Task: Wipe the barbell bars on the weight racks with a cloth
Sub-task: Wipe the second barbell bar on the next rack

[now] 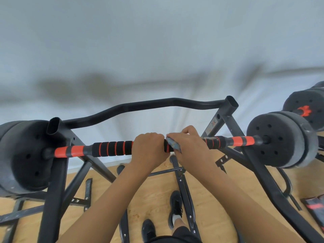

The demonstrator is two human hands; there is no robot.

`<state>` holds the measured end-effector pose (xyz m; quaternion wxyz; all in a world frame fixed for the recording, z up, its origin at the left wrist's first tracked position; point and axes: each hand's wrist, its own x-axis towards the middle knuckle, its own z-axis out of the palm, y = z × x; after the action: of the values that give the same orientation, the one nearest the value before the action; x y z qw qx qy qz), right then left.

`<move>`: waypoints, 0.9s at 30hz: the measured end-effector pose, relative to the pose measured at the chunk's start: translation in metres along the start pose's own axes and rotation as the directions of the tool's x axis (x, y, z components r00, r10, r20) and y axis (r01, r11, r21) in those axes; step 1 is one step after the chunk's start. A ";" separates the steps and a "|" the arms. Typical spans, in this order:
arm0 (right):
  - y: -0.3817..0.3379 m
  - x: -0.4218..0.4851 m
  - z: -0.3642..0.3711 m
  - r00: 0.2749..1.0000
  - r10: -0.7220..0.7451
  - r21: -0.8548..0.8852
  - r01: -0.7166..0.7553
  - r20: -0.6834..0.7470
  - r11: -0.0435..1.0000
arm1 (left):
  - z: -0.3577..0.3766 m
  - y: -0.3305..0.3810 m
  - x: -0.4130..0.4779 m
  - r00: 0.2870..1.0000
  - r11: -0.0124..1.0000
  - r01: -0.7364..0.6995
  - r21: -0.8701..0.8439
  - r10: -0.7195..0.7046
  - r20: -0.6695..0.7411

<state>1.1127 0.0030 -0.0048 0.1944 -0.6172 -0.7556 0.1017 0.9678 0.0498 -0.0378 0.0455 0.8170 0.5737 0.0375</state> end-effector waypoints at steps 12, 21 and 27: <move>0.011 -0.038 -0.030 0.993 -0.119 -0.183 0.118 0.004 0.976 | 0.003 -0.001 0.002 0.999 0.997 -0.033 0.073 0.033 0.000; 0.028 0.025 -0.009 0.981 0.017 -0.243 0.031 0.193 0.969 | 0.002 0.000 -0.002 0.999 0.995 -0.039 0.092 0.040 -0.016; 0.007 0.002 -0.012 0.975 -0.022 -0.277 0.085 0.221 0.957 | -0.004 0.002 0.002 0.998 0.994 -0.035 0.107 0.028 0.064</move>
<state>1.1240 0.0054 0.0038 0.0234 -0.6033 -0.7954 0.0529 0.9697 0.0516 -0.0334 0.0184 0.8279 0.5603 -0.0182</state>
